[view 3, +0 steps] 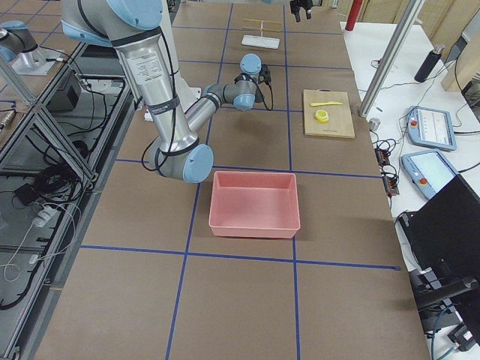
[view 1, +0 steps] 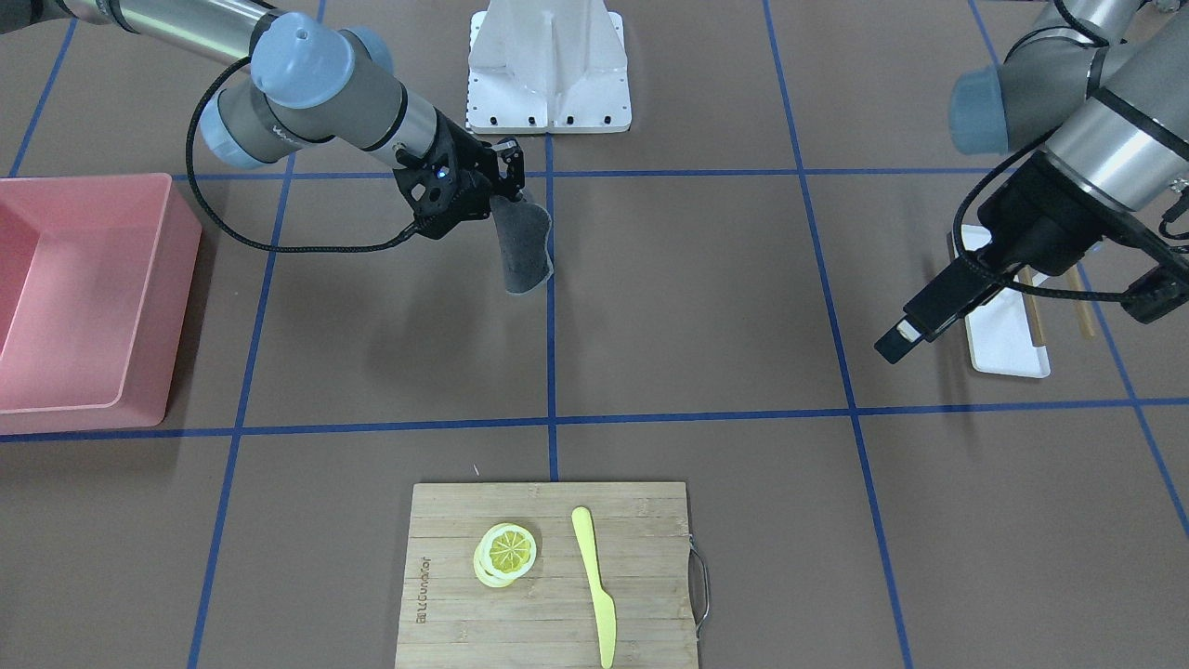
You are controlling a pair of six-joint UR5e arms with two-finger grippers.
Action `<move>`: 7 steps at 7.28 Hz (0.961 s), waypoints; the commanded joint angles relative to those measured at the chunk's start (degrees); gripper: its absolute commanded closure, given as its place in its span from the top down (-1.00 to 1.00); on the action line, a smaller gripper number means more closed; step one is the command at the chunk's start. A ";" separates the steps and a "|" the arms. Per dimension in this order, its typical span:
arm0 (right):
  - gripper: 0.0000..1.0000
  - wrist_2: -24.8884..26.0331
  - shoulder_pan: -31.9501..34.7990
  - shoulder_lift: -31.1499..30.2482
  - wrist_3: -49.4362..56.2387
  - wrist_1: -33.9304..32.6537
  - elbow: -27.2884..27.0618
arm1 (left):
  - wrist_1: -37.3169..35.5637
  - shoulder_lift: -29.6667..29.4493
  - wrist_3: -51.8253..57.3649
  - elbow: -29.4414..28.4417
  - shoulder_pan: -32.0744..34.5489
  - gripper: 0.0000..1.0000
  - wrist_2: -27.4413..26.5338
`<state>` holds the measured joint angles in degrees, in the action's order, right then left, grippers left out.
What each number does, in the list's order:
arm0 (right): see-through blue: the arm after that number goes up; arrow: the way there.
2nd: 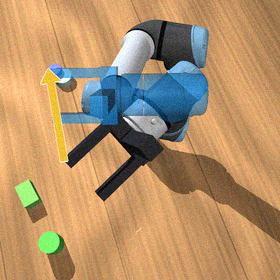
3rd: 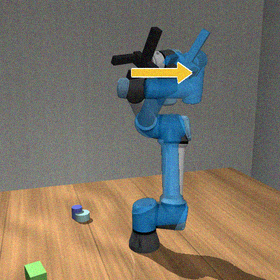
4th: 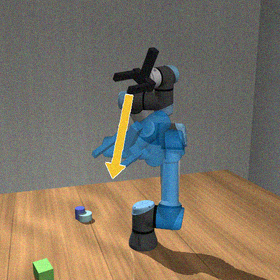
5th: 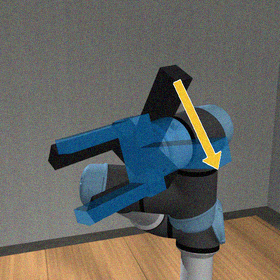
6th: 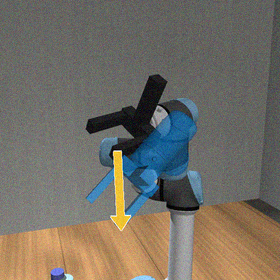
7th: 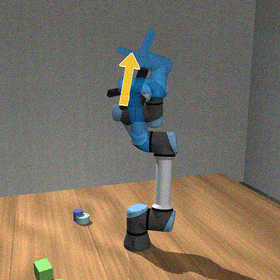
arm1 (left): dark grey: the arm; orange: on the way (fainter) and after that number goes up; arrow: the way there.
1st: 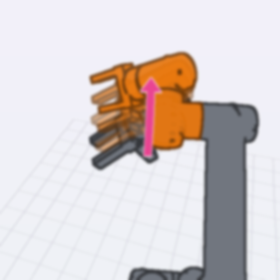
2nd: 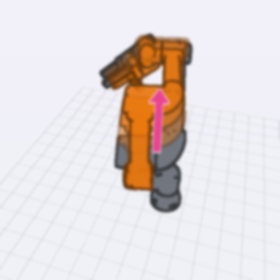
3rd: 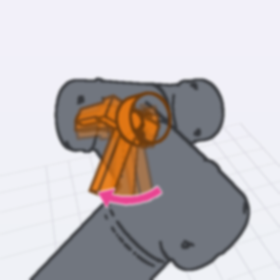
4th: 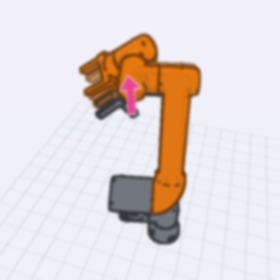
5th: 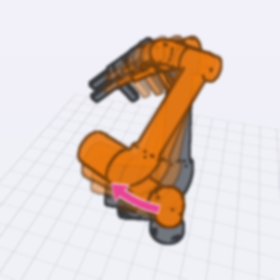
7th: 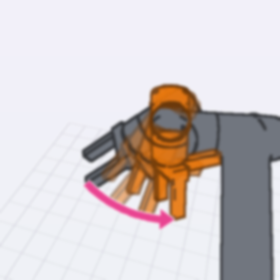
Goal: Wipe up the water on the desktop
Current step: 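Drag the cloth across the table with the right gripper toward the pink bin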
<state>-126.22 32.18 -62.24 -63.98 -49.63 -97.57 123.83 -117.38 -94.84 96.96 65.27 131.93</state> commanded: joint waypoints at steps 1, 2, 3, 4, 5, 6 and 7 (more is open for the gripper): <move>-1.00 0.36 0.51 -4.35 1.48 0.84 2.11 | 0.09 -0.30 0.00 -0.28 -0.05 0.97 -0.01; -1.00 0.53 1.73 -5.33 3.67 0.85 3.25 | 0.09 -0.48 0.00 -0.37 -0.23 0.97 -0.01; -1.00 0.36 3.22 -6.56 4.56 0.76 4.22 | 0.18 -0.48 0.00 -0.37 -0.23 0.97 -0.01; -1.00 -0.16 4.98 -6.84 5.79 0.50 5.71 | 0.18 -0.57 0.00 -0.37 -0.23 0.97 -0.01; -1.00 -0.25 6.48 -7.01 6.67 0.23 7.29 | 0.27 -0.57 0.00 -0.37 -0.23 0.97 -0.01; -1.00 -0.52 7.80 -8.41 8.51 0.23 7.92 | 0.27 -0.57 0.00 -0.46 -0.23 0.97 -0.01; -1.00 -1.04 9.20 -8.77 9.31 -0.12 8.36 | 0.18 -0.48 0.44 -0.46 -0.23 0.97 -0.10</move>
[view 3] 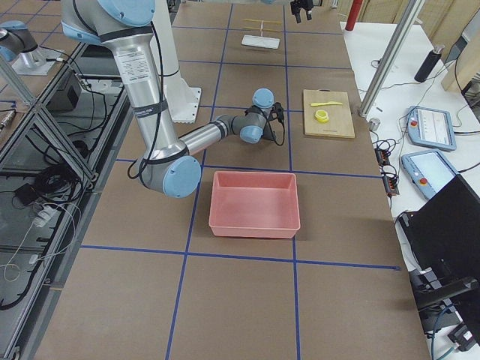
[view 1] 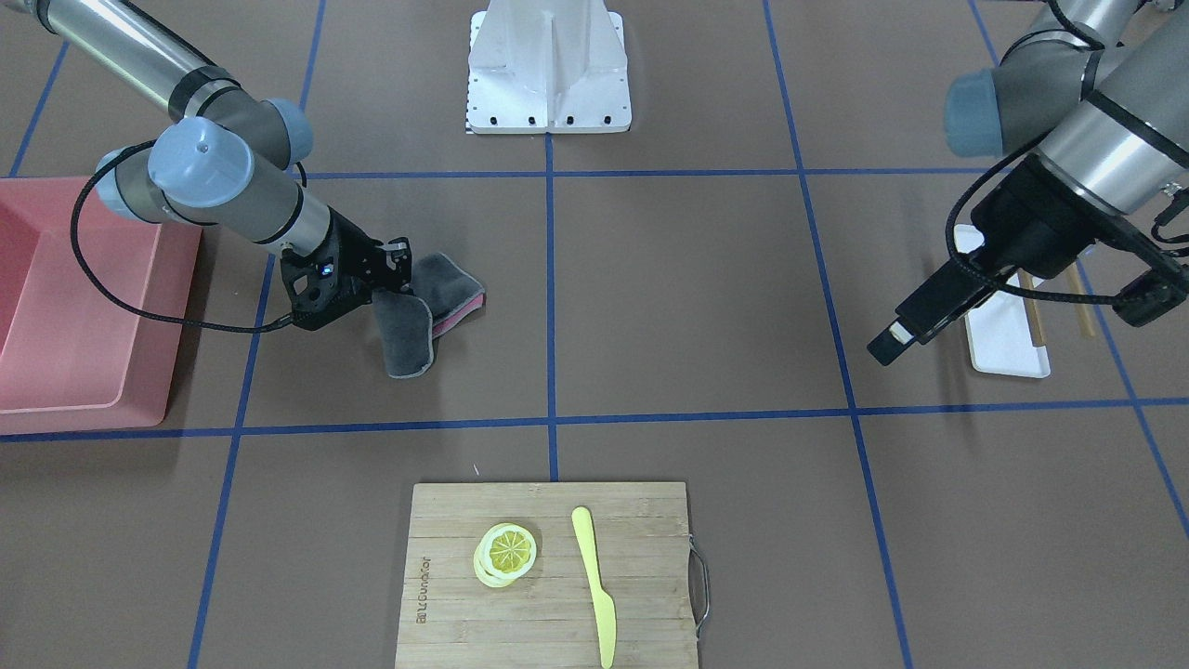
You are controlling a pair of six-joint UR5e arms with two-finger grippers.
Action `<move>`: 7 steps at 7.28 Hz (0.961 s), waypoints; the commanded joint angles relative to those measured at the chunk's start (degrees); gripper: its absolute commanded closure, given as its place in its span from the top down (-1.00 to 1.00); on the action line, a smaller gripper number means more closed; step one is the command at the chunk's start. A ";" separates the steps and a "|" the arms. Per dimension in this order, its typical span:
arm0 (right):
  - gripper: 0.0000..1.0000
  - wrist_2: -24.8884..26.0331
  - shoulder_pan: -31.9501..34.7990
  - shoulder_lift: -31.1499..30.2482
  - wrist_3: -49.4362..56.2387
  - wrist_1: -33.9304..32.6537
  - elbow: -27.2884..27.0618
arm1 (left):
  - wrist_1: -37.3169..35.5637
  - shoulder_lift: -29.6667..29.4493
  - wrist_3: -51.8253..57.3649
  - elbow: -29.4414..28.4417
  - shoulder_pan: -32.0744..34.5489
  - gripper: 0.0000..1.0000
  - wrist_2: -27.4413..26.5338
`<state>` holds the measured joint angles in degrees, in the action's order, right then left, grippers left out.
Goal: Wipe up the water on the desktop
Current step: 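Drag the cloth across the table with the right gripper toward the pink bin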
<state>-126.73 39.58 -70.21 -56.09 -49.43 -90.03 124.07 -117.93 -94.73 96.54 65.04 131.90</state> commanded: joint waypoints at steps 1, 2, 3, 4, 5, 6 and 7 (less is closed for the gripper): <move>-1.00 -0.79 2.68 -2.02 1.59 -0.32 0.99 | -0.06 -0.01 0.69 -0.29 0.00 0.97 0.02; -1.00 -0.88 3.73 -3.60 1.59 -0.32 1.08 | 0.03 0.07 0.69 -0.38 0.00 0.97 -0.06; -1.00 -2.01 5.49 -4.14 1.59 -0.40 1.95 | 0.03 0.07 0.69 -0.38 -0.09 0.97 -0.06; -1.00 -5.85 8.64 -4.23 1.59 -0.40 3.00 | 0.12 0.07 0.69 -0.38 -0.09 0.97 -0.06; -1.00 -9.37 12.84 -4.58 1.59 -0.40 3.01 | 0.12 0.07 0.69 -0.38 -0.09 0.97 -0.06; -1.00 -11.41 16.19 -5.19 1.59 -0.40 2.93 | 0.12 0.07 0.69 -0.38 -0.09 0.97 -0.06; -1.00 -14.30 19.44 -5.20 1.59 -0.93 2.67 | 0.12 -0.01 0.69 -0.38 -0.09 0.97 -0.06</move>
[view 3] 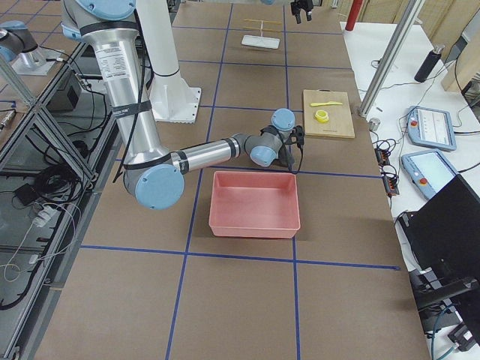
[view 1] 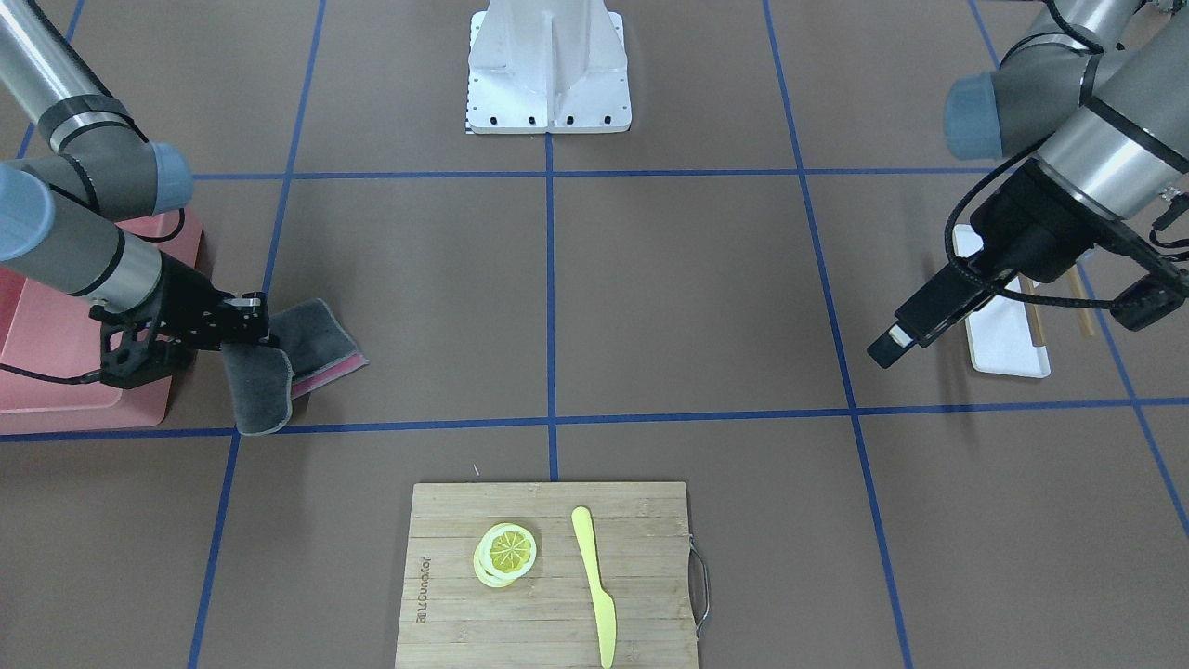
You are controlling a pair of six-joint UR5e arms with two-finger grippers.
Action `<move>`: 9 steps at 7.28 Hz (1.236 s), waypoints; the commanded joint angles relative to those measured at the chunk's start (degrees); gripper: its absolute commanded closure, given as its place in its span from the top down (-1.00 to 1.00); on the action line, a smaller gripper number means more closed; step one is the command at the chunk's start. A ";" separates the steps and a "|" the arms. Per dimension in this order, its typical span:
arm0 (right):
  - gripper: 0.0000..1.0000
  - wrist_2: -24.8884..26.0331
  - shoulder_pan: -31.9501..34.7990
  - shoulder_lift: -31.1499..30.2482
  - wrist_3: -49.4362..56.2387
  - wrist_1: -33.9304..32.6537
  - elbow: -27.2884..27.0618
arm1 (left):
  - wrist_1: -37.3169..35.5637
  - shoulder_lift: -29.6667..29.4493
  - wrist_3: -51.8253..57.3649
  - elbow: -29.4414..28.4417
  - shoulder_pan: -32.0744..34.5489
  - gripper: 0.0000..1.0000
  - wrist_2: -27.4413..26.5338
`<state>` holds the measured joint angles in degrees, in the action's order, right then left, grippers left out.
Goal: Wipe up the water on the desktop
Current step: 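Lift the cloth with the right gripper and drop it into the pink bin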
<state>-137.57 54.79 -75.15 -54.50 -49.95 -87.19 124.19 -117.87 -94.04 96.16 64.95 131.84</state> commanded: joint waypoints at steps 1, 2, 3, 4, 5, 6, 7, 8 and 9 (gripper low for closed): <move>-1.00 -6.54 7.23 -0.27 0.00 -0.50 -0.61 | 0.00 0.01 0.00 0.00 0.00 0.97 0.00; -1.00 -10.13 10.13 -0.18 0.00 -0.41 -0.96 | 0.00 0.01 0.00 0.00 0.00 0.97 0.00; -1.00 -12.17 12.68 -0.35 0.00 -0.41 -3.14 | 0.00 0.01 0.00 0.00 0.00 0.97 0.09; -1.00 -17.50 17.58 -1.31 0.00 -0.32 -3.77 | 0.00 0.01 0.00 0.00 0.00 0.97 0.09; -1.00 -21.03 22.07 -4.71 0.00 -0.06 -5.08 | 0.00 0.01 0.00 0.00 0.00 0.97 0.09; -1.00 -21.07 24.72 -8.84 0.70 -0.06 -6.84 | 0.00 0.10 0.00 0.00 0.00 0.97 0.09; -1.00 -20.98 26.58 -12.71 4.01 -0.06 -7.03 | 0.00 0.10 0.00 0.00 0.00 0.97 0.09; -1.00 -20.11 26.86 -16.49 9.18 -0.06 -7.03 | 0.00 0.10 0.00 0.08 0.00 0.97 0.09; -1.00 -19.93 26.86 -18.26 11.23 -0.06 -7.03 | 0.00 0.10 0.00 0.17 0.00 0.97 0.18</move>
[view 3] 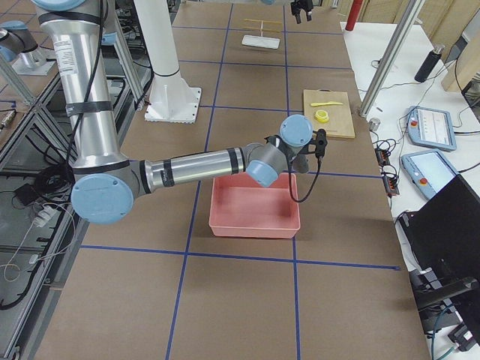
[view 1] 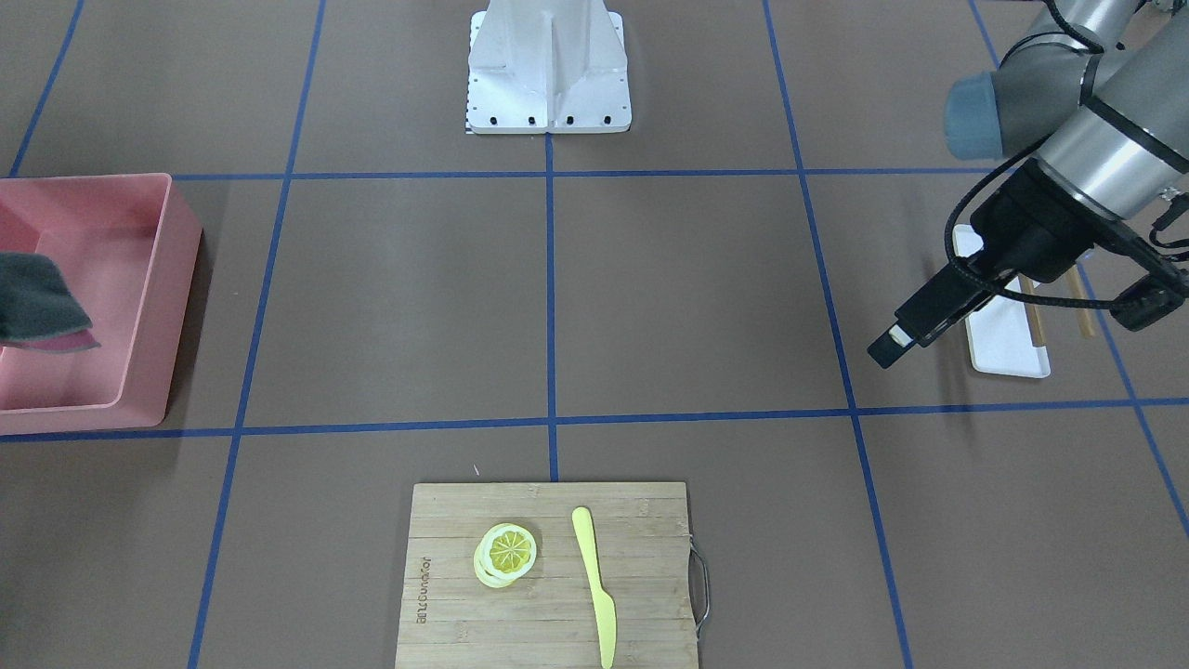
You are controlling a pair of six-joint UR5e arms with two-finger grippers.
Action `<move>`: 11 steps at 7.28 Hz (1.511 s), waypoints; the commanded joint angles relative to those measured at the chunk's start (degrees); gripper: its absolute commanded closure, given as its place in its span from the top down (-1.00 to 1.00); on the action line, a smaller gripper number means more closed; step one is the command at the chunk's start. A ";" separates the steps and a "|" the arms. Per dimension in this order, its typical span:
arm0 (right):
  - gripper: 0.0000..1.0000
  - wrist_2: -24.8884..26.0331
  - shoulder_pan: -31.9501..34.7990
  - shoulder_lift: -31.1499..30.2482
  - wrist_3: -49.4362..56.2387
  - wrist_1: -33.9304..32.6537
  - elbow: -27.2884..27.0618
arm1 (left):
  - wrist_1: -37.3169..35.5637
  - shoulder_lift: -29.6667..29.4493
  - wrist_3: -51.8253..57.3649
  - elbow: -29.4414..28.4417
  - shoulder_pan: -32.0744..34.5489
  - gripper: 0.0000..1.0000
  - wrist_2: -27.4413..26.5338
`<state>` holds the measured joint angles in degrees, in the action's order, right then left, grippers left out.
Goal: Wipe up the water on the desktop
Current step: 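Lift the cloth with the right gripper and drop it into the pink bin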
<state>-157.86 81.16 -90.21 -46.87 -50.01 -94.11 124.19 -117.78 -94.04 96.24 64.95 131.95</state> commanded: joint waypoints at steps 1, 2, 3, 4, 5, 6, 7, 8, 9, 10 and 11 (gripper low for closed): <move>-1.00 0.28 0.23 -3.74 3.62 0.00 -0.20 | 0.00 0.01 0.00 0.18 0.00 0.97 0.07; 0.09 -0.25 -0.21 -4.53 3.36 0.00 -0.81 | 0.00 0.18 0.17 0.01 0.00 0.97 0.59; 0.13 0.01 -1.61 -5.06 2.75 -0.26 -2.64 | 0.00 0.44 2.44 0.18 0.09 0.97 1.55; 0.50 0.45 -1.45 -5.85 4.14 0.79 -5.27 | -0.09 0.71 3.16 0.18 0.18 0.97 1.73; 0.84 0.36 -0.05 -6.64 5.11 3.49 -6.78 | -0.09 0.62 3.25 0.09 0.18 0.97 1.74; 0.99 0.45 1.96 -7.43 6.08 8.74 -6.62 | -0.09 0.62 3.25 0.00 0.26 0.97 1.65; 1.00 0.54 4.16 -7.52 6.17 10.19 -6.70 | -0.09 0.71 3.25 0.00 0.35 0.97 1.65; 1.00 3.93 5.40 -7.78 9.22 10.20 -6.79 | -0.18 0.71 3.34 0.00 0.53 0.97 1.65; 1.00 10.14 5.50 -9.53 15.34 9.94 -6.70 | -0.35 0.71 3.43 0.09 1.57 0.97 1.82; 1.00 14.90 4.98 -9.89 17.23 9.07 -6.18 | -0.53 0.71 4.12 0.18 2.54 0.97 1.82; 1.00 15.91 4.71 -9.55 17.42 3.84 -6.26 | -1.40 0.97 11.09 0.18 4.38 0.97 2.61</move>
<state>-145.06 86.13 -99.70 -31.00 -41.97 -100.48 123.51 -116.99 -88.33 96.37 67.55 133.96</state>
